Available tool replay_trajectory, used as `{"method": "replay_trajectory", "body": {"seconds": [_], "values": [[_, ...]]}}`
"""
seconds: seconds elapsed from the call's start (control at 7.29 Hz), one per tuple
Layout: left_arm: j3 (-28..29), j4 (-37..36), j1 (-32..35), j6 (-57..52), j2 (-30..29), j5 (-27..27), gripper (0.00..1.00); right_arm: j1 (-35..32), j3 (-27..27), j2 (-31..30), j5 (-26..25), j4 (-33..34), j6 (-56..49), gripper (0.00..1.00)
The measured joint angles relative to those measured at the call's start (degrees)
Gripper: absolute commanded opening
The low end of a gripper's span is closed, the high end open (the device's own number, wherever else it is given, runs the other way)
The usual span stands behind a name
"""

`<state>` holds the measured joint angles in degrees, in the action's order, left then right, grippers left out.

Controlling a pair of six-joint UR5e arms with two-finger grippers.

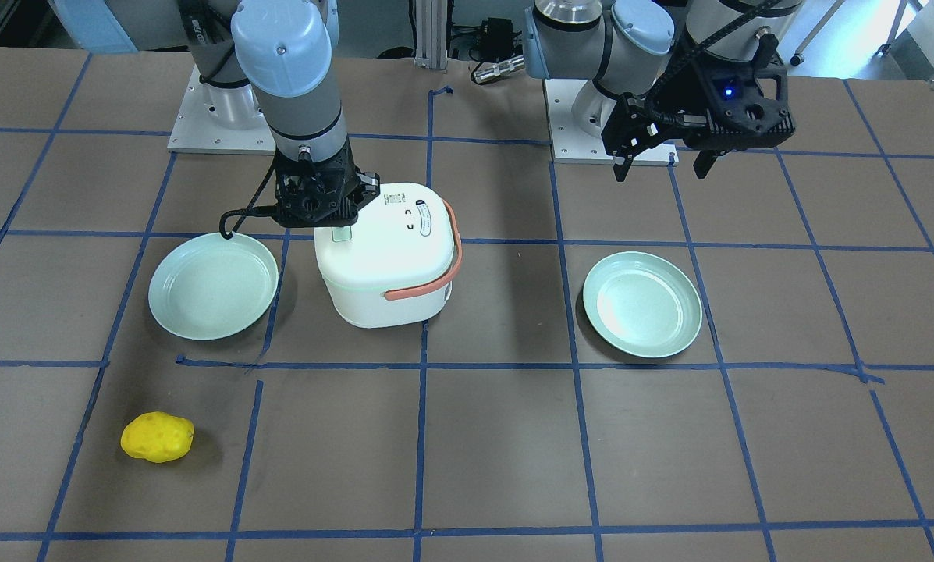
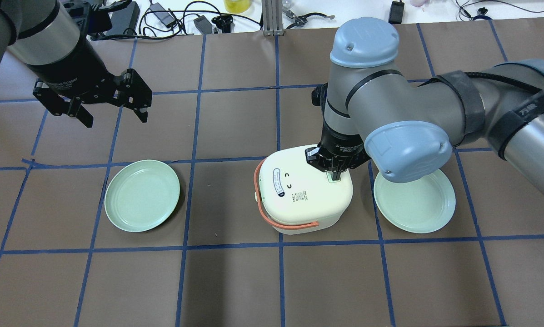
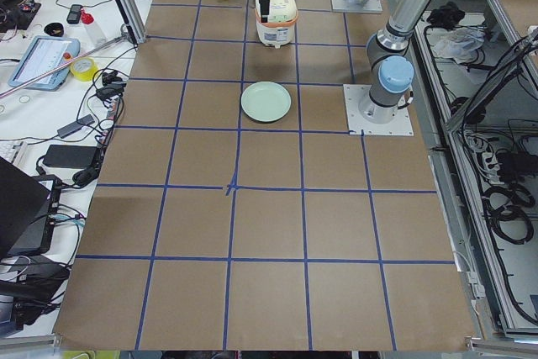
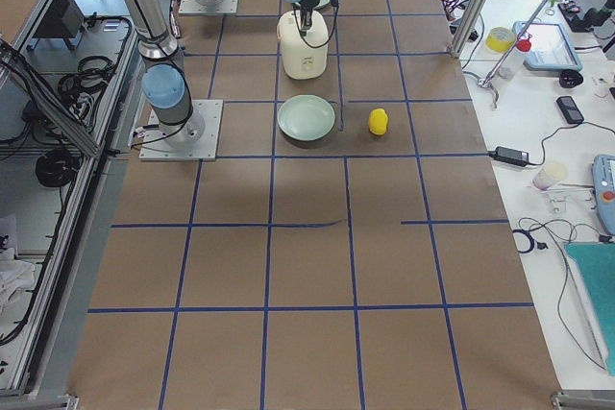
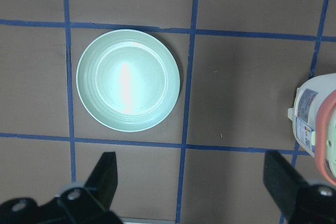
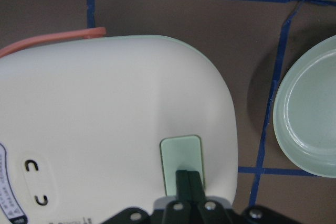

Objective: Press rice cooker button
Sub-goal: 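Press the right gripper down onto the green lid button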

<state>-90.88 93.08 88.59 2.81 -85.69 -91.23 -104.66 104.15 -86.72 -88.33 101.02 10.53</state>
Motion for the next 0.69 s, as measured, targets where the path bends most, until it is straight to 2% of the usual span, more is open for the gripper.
{"method": "replay_trajectory", "body": {"seconds": [0.55, 0.69], "values": [[0.02, 0.00, 0.00, 0.03, 0.00, 0.00, 1.00, -0.13, 0.57, 0.05, -0.01, 1.45, 0.01, 0.09], [0.01, 0.00, 0.00, 0.04, 0.00, 0.00, 1.00, -0.16, 0.68, 0.05, 0.00, 1.57, 0.09, 0.56]]}}
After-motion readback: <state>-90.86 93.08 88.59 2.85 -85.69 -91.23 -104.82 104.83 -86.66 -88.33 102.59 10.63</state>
